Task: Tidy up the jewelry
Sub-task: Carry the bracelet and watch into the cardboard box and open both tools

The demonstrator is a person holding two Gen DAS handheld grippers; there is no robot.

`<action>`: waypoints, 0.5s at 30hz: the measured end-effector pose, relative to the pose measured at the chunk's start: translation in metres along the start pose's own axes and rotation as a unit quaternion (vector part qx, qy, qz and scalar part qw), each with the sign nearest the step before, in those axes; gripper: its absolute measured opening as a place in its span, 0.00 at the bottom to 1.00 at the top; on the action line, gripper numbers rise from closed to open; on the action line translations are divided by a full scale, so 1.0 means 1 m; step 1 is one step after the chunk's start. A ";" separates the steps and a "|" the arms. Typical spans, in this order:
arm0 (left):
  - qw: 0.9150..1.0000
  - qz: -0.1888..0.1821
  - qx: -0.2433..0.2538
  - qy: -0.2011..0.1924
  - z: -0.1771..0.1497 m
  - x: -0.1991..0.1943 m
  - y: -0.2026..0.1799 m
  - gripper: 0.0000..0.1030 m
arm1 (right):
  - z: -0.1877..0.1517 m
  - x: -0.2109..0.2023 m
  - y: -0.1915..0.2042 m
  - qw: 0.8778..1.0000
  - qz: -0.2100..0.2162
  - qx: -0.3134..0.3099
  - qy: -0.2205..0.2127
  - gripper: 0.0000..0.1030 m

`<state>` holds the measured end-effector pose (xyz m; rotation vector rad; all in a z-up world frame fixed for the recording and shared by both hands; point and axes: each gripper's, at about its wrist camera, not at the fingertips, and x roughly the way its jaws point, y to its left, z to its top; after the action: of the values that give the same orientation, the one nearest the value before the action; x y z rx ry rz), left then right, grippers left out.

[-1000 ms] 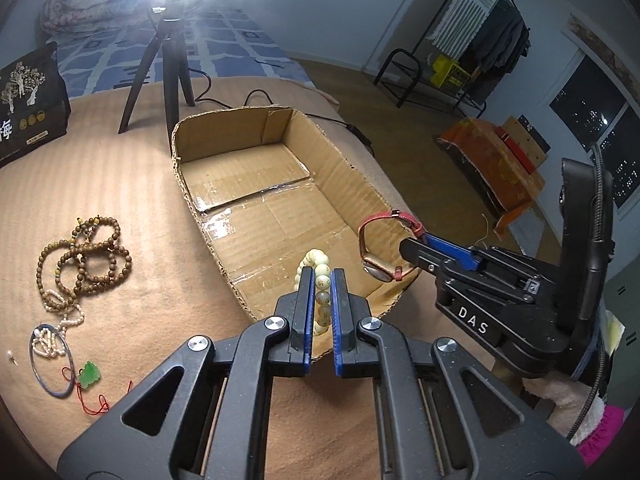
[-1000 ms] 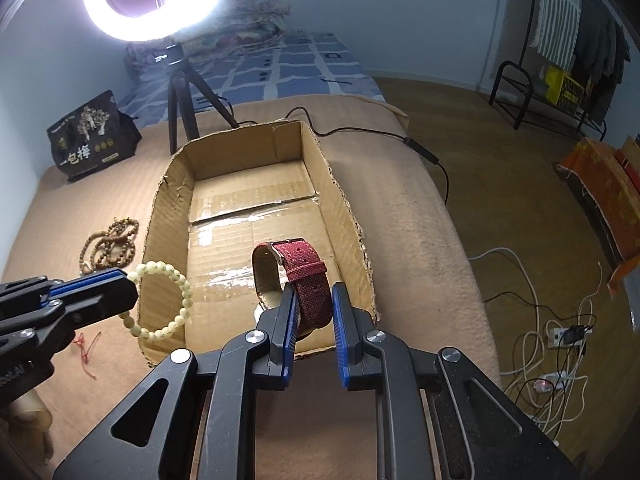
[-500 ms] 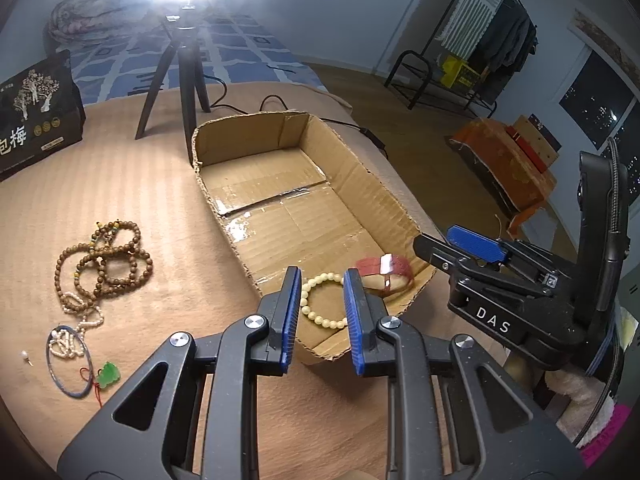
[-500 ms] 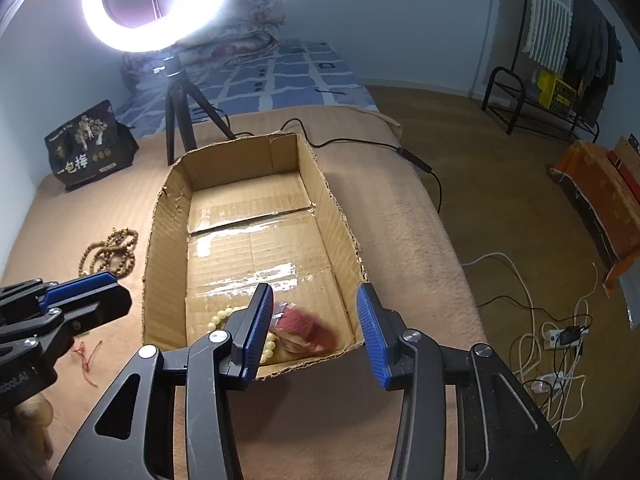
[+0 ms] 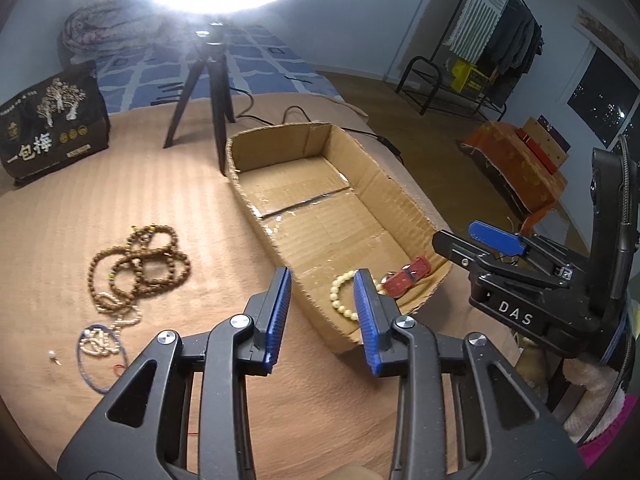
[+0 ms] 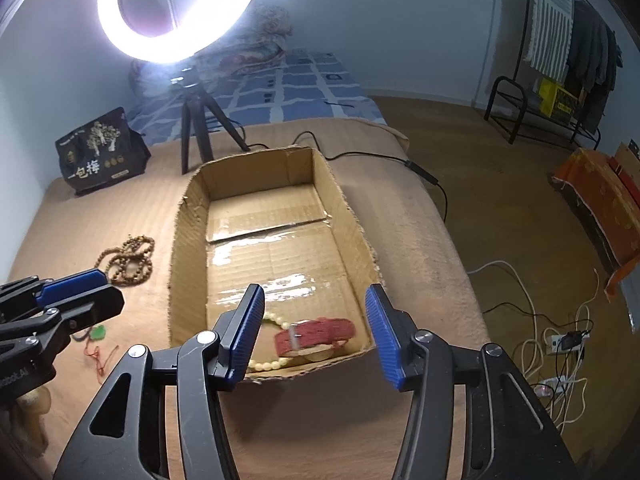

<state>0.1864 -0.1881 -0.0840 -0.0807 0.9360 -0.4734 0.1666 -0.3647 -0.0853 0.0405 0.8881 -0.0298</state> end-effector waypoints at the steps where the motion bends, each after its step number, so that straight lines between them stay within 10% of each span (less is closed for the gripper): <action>1: 1.000 0.004 0.001 -0.002 -0.001 -0.003 0.003 0.31 | 0.000 -0.001 0.002 1.000 0.001 -0.001 -0.001 0.57; 15: 0.998 0.063 -0.002 -0.020 -0.010 -0.040 0.066 0.31 | 0.002 -0.011 0.051 0.999 0.044 -0.023 -0.015 0.69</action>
<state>0.1819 -0.1109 -0.0780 -0.0337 0.8961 -0.3524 0.1640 -0.3135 -0.0743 0.0352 0.8565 0.0715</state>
